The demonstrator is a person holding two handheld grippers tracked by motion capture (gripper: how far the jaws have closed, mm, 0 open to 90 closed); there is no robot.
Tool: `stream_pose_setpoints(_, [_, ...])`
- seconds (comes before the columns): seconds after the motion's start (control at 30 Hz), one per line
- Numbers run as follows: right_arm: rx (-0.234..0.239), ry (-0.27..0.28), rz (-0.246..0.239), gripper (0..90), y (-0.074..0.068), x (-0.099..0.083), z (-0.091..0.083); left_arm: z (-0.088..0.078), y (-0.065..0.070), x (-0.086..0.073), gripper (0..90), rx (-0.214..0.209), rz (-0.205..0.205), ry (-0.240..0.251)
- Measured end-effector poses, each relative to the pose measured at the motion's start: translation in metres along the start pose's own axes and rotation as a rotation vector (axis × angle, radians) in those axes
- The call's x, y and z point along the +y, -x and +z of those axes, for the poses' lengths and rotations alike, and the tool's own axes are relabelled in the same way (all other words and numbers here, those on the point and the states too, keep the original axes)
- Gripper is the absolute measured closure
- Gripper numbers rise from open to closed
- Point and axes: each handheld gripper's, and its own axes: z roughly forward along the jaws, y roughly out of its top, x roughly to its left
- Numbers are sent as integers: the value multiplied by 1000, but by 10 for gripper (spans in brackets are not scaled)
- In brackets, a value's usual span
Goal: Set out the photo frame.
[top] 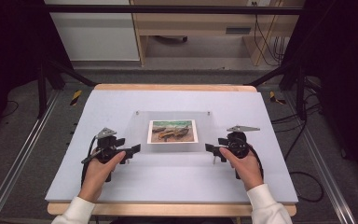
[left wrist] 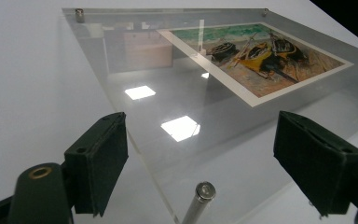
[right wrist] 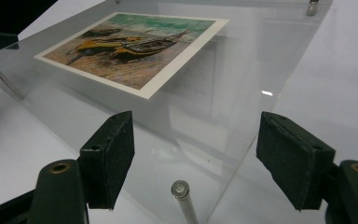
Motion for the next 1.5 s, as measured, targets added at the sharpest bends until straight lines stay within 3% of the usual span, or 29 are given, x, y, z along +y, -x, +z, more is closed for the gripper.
stream_pose_setpoints(0.2, [13, 1, 26, 266, 2, -1, 2, 1, -5, -2, 168, -30, -51, -6])
stream_pose_setpoints(0.23, [18, -2, 40, 259, 3, -1, 3, 2, -8, -3, 167, -49, -81, -4])
stream_pose_setpoints(0.3, [18, 3, 37, 257, 4, -1, 3, 3, -10, -4, 164, -62, -99, -4])
stream_pose_setpoints(0.57, [32, -11, 71, 235, 5, -1, 5, 5, -12, -4, 157, -76, -122, -13])
stream_pose_setpoints(0.63, [39, -13, 80, 226, 6, -1, 6, 7, -13, -4, 157, -99, -135, -22])
stream_pose_setpoints(1.33, [54, -24, 130, 210, 9, -1, 9, 12, -17, 0, 158, -110, -131, -28])
stream_pose_setpoints(1.37, [57, -28, 133, 204, 9, -1, 9, 12, -17, 0, 158, -110, -130, -31])
stream_pose_setpoints(1.4, [98, -47, 155, 203, 10, -2, 10, 13, -18, 1, 158, -110, -129, -33])
stream_pose_setpoints(1.5, [91, -50, 170, 204, 8, -1, 11, 13, -18, 2, 158, -109, -129, -38])
